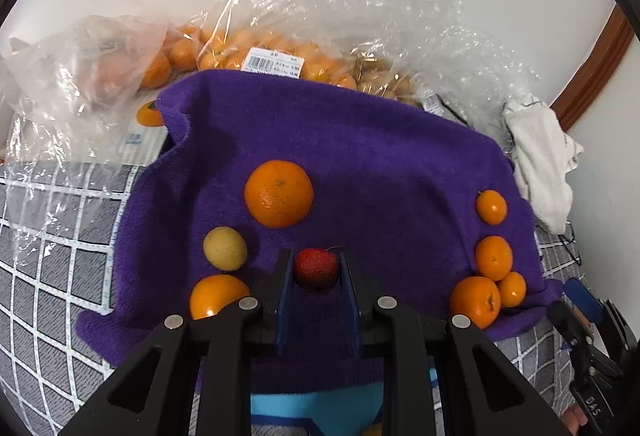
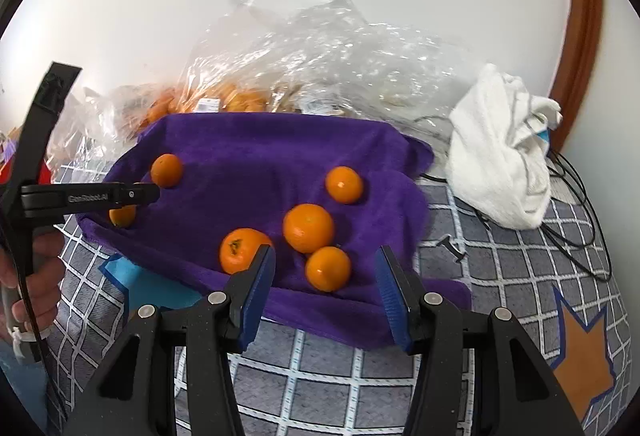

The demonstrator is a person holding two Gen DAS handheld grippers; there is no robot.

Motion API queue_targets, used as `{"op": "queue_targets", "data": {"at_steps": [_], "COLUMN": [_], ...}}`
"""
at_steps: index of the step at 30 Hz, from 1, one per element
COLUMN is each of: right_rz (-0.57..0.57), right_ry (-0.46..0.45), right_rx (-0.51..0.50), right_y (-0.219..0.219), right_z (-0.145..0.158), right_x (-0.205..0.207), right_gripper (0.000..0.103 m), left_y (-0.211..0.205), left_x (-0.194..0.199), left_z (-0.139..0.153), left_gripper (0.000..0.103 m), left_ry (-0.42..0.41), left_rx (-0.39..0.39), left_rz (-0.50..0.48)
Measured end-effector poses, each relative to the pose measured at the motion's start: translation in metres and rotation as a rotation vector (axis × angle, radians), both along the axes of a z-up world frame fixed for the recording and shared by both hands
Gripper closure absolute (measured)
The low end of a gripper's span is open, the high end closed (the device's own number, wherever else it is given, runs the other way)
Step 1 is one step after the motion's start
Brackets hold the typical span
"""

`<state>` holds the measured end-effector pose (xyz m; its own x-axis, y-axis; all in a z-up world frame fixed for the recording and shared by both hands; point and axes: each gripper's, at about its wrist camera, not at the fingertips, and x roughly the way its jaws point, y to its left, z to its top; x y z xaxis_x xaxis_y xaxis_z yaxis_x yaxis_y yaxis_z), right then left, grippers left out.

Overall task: Organize fruits
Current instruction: 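Open the right gripper to drop the orange while the left drops the red fruit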

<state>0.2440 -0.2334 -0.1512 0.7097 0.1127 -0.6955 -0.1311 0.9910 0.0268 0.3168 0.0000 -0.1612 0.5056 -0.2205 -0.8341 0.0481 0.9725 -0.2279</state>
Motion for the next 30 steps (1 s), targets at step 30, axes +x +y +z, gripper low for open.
{"op": "queue_targets", "data": {"at_steps": [30], "right_rz": [-0.015], "right_ry": [-0.006], "right_rx": [-0.013], "right_y": [0.014], "right_z": [0.01], "right_x": [-0.057], "right_gripper": [0.052], "left_y": [0.027], "left_x": [-0.077], "left_z": [0.063], "left_gripper": [0.06], "left_ry": [-0.133], "left_rx": [0.09], "left_rz": [0.037]}}
